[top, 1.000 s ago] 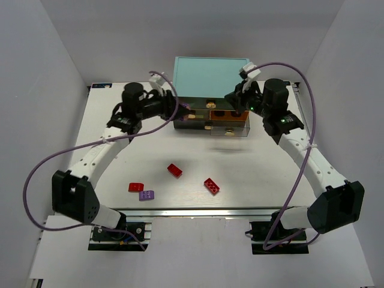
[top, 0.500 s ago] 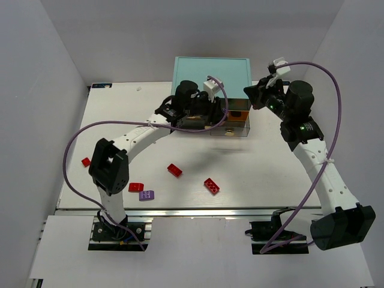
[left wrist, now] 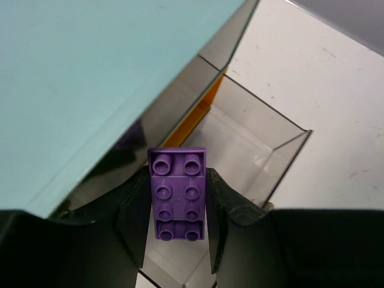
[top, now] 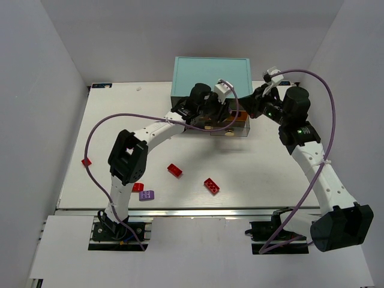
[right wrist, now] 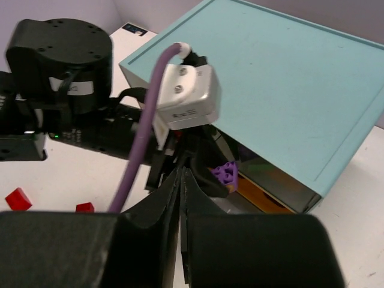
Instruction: Sort the legos into containers by color
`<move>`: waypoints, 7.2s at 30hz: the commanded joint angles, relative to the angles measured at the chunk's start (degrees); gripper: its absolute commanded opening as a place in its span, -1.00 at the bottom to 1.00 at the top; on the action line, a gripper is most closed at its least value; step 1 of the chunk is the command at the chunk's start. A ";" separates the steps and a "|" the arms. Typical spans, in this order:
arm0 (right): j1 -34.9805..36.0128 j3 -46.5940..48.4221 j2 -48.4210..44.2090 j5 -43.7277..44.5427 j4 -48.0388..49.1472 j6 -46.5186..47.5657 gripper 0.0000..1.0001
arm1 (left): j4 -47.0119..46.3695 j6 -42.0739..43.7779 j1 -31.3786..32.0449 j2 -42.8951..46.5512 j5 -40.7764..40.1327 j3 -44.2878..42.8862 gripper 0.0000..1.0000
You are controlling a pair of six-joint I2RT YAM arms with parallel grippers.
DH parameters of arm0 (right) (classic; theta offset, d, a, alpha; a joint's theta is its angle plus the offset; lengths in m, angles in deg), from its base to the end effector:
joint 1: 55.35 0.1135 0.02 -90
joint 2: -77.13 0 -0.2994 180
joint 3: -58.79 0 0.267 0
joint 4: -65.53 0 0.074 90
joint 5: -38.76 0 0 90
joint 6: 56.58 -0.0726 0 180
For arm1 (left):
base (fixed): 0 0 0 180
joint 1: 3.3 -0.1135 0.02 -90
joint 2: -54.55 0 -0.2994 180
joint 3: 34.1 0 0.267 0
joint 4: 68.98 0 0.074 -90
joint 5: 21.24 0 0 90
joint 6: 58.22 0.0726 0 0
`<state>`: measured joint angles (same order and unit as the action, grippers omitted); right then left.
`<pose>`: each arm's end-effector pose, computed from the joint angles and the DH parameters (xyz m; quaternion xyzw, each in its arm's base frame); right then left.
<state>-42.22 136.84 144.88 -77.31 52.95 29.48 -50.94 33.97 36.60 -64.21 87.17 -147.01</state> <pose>0.2931 0.1011 0.4328 -0.2121 0.6877 0.2610 0.6434 0.4151 -0.3770 0.2909 0.3785 0.7408 -0.3009 0.4662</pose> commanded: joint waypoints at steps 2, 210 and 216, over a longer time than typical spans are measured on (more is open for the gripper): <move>-0.38 -0.19 -2.35 -3.99 3.38 2.88 -0.77 | 0.04 2.37 0.27 1.51 -3.91 -2.74 0.04; 1.20 -4.41 8.98 -4.43 -9.63 35.58 0.07 | -37.85 -79.80 -3.78 -4.46 -28.69 29.17 0.04; 0.32 -4.76 8.37 -4.70 -9.28 35.67 0.07 | -35.56 -82.88 -3.25 -5.34 -31.33 28.64 -0.01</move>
<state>-41.31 132.68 154.93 -80.41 41.04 65.47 -87.61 -46.59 33.23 -70.00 59.11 -116.95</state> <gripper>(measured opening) 0.537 0.499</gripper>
